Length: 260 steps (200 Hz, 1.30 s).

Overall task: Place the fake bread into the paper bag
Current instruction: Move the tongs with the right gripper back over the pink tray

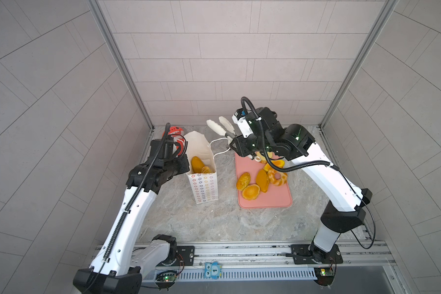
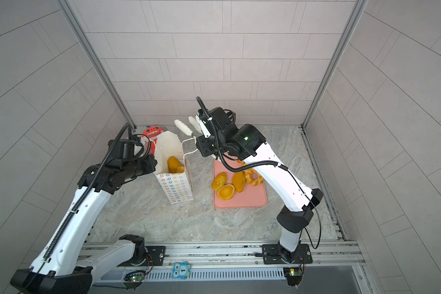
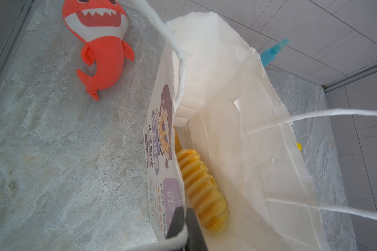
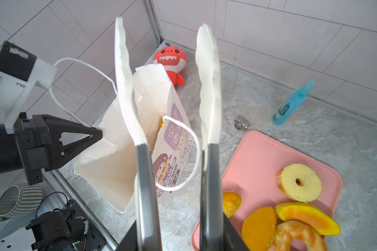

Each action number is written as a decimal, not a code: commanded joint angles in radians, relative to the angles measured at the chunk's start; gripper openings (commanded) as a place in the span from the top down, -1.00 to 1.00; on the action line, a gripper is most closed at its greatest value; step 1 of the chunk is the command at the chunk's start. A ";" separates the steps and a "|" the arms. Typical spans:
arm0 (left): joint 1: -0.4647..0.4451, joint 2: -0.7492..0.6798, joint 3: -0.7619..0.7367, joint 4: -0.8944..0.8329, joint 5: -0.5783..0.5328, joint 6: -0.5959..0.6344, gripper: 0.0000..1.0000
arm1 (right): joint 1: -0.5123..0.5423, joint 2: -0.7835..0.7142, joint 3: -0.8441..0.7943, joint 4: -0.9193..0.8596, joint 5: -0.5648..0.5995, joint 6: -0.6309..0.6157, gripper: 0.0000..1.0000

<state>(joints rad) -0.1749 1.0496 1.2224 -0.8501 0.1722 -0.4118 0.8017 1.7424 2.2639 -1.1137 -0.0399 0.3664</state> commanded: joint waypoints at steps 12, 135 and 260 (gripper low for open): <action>0.006 -0.010 -0.002 -0.001 -0.006 -0.006 0.88 | -0.039 -0.106 -0.048 0.001 0.035 -0.018 0.10; 0.006 -0.010 -0.010 0.000 -0.004 -0.002 0.88 | -0.160 -0.412 -0.592 0.048 0.023 0.003 0.11; 0.005 0.001 -0.016 0.013 0.006 -0.003 0.88 | -0.247 -0.622 -1.028 0.059 -0.005 0.049 0.14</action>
<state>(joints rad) -0.1749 1.0500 1.2201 -0.8448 0.1749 -0.4114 0.5835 1.1614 1.2758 -1.0714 -0.0402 0.3981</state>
